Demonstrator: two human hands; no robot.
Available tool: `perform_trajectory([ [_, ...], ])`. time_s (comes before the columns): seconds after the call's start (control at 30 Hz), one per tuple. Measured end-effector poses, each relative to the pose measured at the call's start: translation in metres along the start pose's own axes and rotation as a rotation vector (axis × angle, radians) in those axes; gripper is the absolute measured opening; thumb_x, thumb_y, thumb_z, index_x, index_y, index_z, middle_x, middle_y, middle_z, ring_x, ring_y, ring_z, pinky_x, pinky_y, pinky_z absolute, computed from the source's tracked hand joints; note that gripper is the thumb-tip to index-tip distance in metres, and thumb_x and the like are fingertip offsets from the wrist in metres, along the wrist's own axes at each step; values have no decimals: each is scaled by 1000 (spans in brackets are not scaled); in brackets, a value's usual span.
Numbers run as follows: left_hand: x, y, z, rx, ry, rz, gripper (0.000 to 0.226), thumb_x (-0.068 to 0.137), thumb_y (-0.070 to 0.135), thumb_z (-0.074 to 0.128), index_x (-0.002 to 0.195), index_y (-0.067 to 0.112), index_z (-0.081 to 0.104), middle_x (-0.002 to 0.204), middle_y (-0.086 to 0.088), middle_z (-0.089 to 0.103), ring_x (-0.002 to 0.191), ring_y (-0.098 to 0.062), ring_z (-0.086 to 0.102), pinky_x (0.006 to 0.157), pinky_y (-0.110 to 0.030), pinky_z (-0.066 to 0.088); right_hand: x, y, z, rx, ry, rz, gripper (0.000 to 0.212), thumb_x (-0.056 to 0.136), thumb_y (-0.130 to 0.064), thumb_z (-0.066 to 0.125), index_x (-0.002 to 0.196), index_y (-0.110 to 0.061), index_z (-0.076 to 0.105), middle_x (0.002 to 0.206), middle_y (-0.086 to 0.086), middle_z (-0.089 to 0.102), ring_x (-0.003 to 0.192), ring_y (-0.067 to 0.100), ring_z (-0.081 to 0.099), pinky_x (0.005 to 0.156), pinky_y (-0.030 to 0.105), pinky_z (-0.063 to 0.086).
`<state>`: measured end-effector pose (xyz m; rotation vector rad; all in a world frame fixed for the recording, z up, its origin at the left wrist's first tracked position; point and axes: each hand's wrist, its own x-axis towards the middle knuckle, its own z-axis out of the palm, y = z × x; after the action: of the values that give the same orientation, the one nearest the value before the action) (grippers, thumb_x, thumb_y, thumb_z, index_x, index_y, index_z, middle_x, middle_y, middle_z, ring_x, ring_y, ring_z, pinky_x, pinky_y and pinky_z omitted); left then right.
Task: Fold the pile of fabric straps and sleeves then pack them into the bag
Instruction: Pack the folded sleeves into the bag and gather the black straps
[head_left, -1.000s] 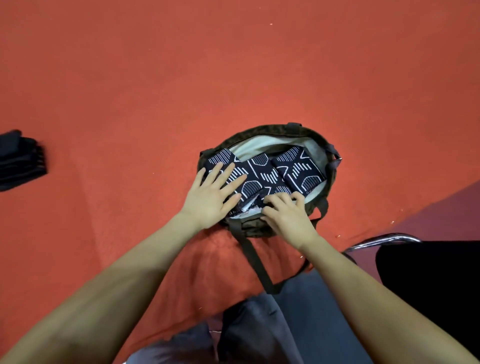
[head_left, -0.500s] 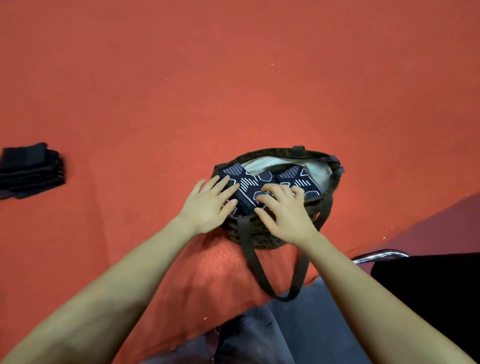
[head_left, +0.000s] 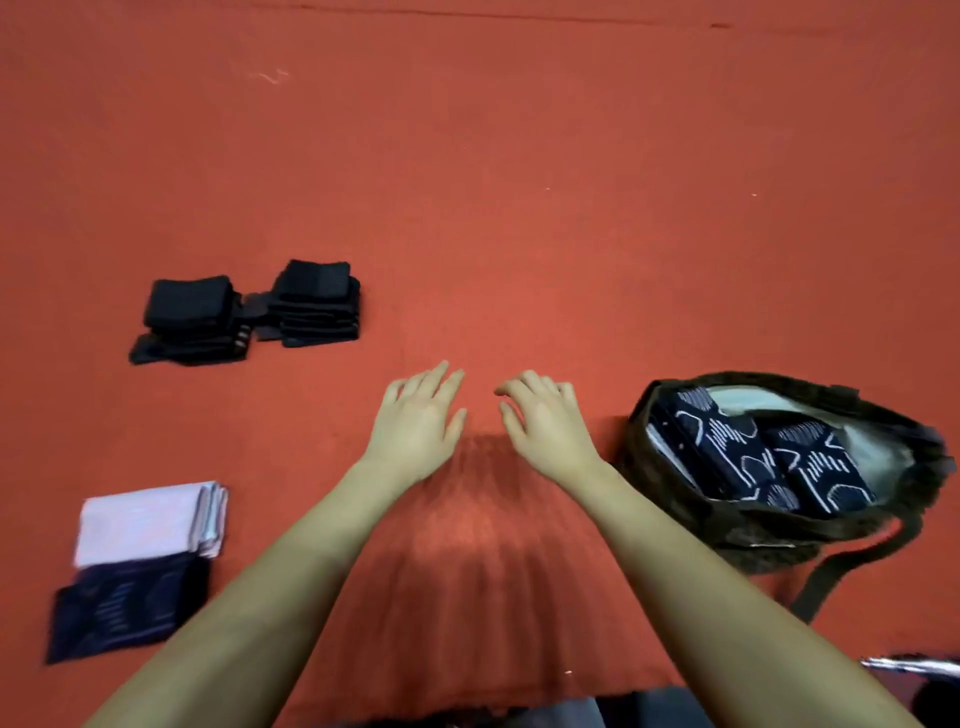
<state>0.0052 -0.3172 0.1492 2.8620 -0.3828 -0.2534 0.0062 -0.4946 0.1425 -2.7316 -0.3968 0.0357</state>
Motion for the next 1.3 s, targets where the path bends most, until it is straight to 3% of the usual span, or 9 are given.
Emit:
perform_trajectory([
  [0.23, -56, -166, -8, 40, 3, -164, 45, 81, 34, 45, 108, 7, 69, 112, -13, 68, 93, -29, 67, 80, -42, 52, 69, -137, 85, 38, -138, -109, 42, 90, -33, 33, 106, -12, 65, 99, 6, 60, 93, 29, 57, 80, 39, 33],
  [0.4, -107, -257, 4, 37, -28, -285, 48, 79, 34, 38, 101, 6, 71, 104, -13, 70, 87, -29, 68, 74, -41, 53, 87, -225, 146, 61, -276, -224, 54, 89, -43, 23, 102, -12, 66, 95, 5, 61, 90, 29, 57, 79, 40, 33],
  [0.57, -146, -318, 20, 52, -80, -337, 48, 76, 32, 36, 94, 7, 73, 99, -11, 71, 87, -27, 69, 69, -40, 54, 95, -276, 201, -74, -464, -297, 40, 100, -44, 35, 118, -16, 58, 114, 3, 55, 110, 26, 47, 88, 38, 21],
  [0.63, -155, -331, 28, 29, -144, -339, 57, 79, 37, 28, 102, 7, 71, 106, -11, 70, 96, -29, 67, 78, -43, 51, 93, -286, 217, -127, -543, -284, 50, 98, -52, 35, 128, -16, 51, 128, 4, 47, 117, 27, 39, 94, 39, 20],
  [0.73, -163, -342, 39, -33, -240, -351, 89, 72, 53, 3, 134, 12, 53, 137, -8, 53, 126, -27, 47, 101, -42, 29, 81, -296, 236, -176, -655, -268, 83, 83, -71, 14, 137, -15, 44, 148, 7, 32, 128, 28, 30, 101, 39, 19],
  [0.8, -164, -347, 44, -15, -250, -325, 96, 67, 57, -1, 138, 15, 49, 139, -7, 50, 127, -26, 43, 101, -39, 25, 74, -299, 243, -154, -680, -237, 92, 76, -73, 9, 136, -14, 46, 153, 7, 27, 132, 27, 27, 104, 40, 17],
  [0.93, -167, -355, 52, 54, -256, -258, 86, 69, 59, 7, 126, 18, 56, 123, -7, 59, 113, -28, 51, 91, -40, 28, 72, -298, 247, -149, -681, -234, 60, 91, -58, 44, 130, -12, 47, 145, 6, 32, 129, 27, 28, 105, 41, 16],
  [1.1, -172, -358, 61, 120, -96, -172, 49, 78, 51, 35, 92, 17, 67, 75, -7, 60, 62, -29, 58, 66, -38, 40, 66, -299, 247, -168, -673, -264, 49, 95, -52, 43, 123, -12, 45, 131, 8, 46, 126, 26, 33, 106, 43, 9],
  [1.3, -139, -329, 57, 69, 40, -117, 57, 82, 54, 37, 96, 9, 69, 77, -8, 60, 61, -27, 58, 63, -39, 46, 71, -259, 220, -130, -502, -217, 51, 92, -54, 48, 124, -14, 48, 125, 5, 59, 118, 28, 45, 100, 41, 7],
])
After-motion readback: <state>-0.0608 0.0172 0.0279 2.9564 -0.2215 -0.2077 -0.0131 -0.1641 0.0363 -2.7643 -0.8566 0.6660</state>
